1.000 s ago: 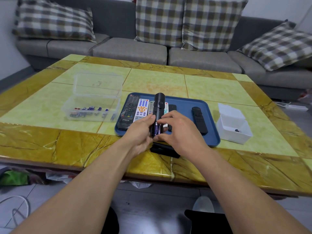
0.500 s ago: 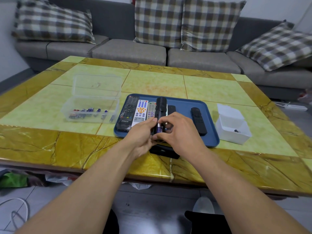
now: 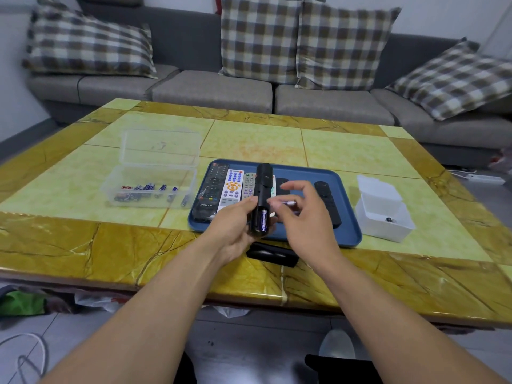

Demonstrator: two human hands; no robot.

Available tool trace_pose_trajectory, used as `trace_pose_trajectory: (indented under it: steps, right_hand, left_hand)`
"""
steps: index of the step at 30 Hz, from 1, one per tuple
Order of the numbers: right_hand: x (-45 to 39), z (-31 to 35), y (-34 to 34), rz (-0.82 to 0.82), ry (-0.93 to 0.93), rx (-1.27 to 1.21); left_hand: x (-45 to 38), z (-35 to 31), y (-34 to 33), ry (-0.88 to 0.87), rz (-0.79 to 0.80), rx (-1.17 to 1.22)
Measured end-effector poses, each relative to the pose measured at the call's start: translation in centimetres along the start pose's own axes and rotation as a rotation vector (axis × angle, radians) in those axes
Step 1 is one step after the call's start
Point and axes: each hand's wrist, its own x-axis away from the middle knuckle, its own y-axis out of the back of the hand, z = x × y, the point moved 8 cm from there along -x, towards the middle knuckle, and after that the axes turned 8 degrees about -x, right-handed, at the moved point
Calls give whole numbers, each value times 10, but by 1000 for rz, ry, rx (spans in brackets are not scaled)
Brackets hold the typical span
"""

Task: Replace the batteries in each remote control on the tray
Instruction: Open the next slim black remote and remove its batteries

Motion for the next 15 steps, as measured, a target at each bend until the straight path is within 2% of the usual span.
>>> trace_pose_trajectory:
  steps: [3,4,5,8,10,12,15]
  right_hand:
    - [-2,-13,0,-36,-240,-555]
    - [-1,-16,-1,-42,-308,-656]
    - [0,-19,-2,-36,-349,-650]
    - [3,-27,-4,52,-386,-388]
    - [-1,-17,-5,149,-240,-24]
    - [0,2,-12,275,-2,347]
    - [11,4,-22,437,138,594]
  left_hand:
    - [-1,0,3,12,-21,-31]
    - [0,-1,3,15,-30,-32]
    - [0,-1,3,22,-32,-35]
    - [1,1,3,35,-36,-41]
    - [1,2,2,36,-33,-16]
    - [0,2,1,36,-26,-1]
    - [-1,5,3,65,-23,-43]
